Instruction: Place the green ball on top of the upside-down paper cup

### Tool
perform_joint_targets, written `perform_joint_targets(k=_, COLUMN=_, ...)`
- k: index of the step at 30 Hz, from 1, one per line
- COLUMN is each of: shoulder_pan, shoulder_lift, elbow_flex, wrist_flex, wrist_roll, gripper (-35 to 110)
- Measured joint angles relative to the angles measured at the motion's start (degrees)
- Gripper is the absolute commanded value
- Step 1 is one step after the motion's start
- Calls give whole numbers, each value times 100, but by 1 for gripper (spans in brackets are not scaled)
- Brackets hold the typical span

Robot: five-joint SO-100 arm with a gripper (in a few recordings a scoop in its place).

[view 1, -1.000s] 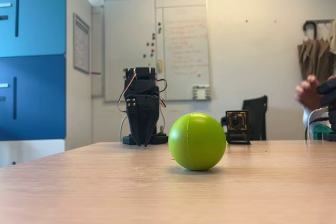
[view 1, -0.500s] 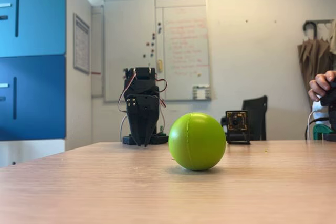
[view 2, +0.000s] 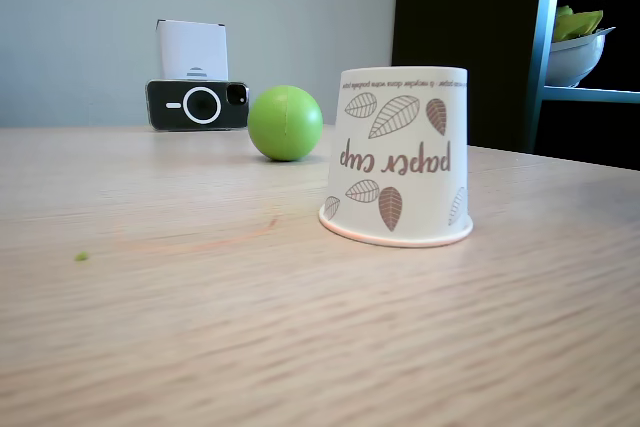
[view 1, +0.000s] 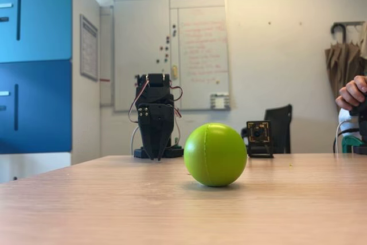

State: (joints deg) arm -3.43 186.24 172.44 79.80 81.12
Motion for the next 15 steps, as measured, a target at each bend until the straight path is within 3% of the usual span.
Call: perform_joint_targets(k=15, shoulder_pan=-606, shoulder_lift=-4896, elbow_flex=-4904, wrist_flex=-202, wrist_roll=-220, gripper=2)
